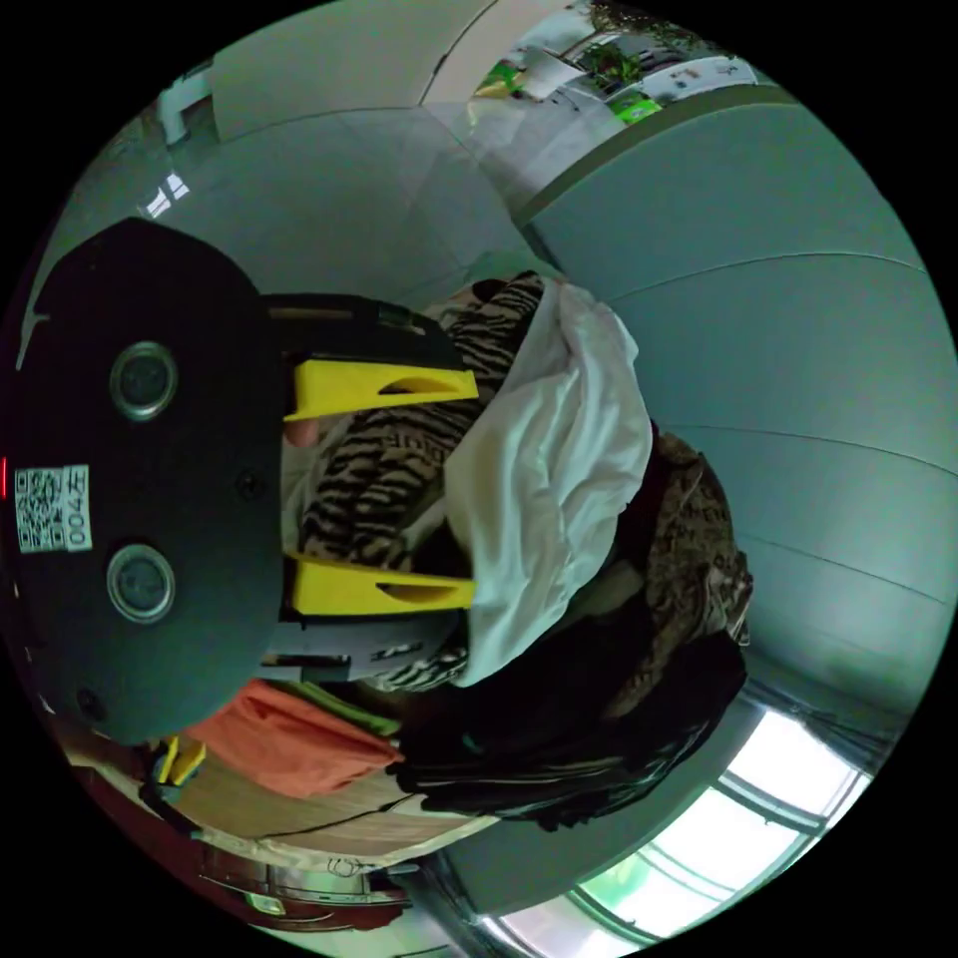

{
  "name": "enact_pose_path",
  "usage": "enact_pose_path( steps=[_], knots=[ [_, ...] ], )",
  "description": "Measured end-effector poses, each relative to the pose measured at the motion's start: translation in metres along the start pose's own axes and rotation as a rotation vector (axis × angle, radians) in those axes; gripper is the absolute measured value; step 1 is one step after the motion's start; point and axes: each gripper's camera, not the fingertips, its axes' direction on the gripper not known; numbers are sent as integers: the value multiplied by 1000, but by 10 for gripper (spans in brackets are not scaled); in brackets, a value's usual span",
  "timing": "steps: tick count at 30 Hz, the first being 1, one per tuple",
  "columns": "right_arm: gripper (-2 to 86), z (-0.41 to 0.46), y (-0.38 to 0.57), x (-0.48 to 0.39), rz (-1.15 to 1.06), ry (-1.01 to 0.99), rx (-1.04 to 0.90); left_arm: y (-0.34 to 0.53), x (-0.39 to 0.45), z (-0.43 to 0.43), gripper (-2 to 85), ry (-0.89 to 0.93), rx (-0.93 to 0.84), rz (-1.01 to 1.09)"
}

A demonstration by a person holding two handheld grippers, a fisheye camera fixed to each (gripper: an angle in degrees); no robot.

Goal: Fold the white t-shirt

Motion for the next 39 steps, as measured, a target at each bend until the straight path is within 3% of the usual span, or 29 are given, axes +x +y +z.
enact_pose_path(
  steps=[7,10,13,18,20,26,32,39],
  knots=[
    [88,11,-6,-10,65,106,-12,-37,-77,57,177,198,-66,-144],
    [72,7,-6,-7,102,82,-4,-52,-96,61,122,182,-73,-105],
    [66,1,-5,-8,122,65,4,-65,-111,39,55,154,46,-92],
    [84,-18,-1,-4,161,-50,48,-91,-130,7,20,119,118,-16],
    [98,-31,3,-4,176,-102,90,-99,-142,-8,16,165,174,-25],
    [108,-57,18,-19,174,-144,114,-119,-170,-6,13,214,115,-27],
    [102,-67,30,-28,189,-174,109,-106,-218,44,36,318,14,-219],
    [109,-75,8,-56,150,-180,110,-101,-250,61,95,421,77,-370]
  ],
)
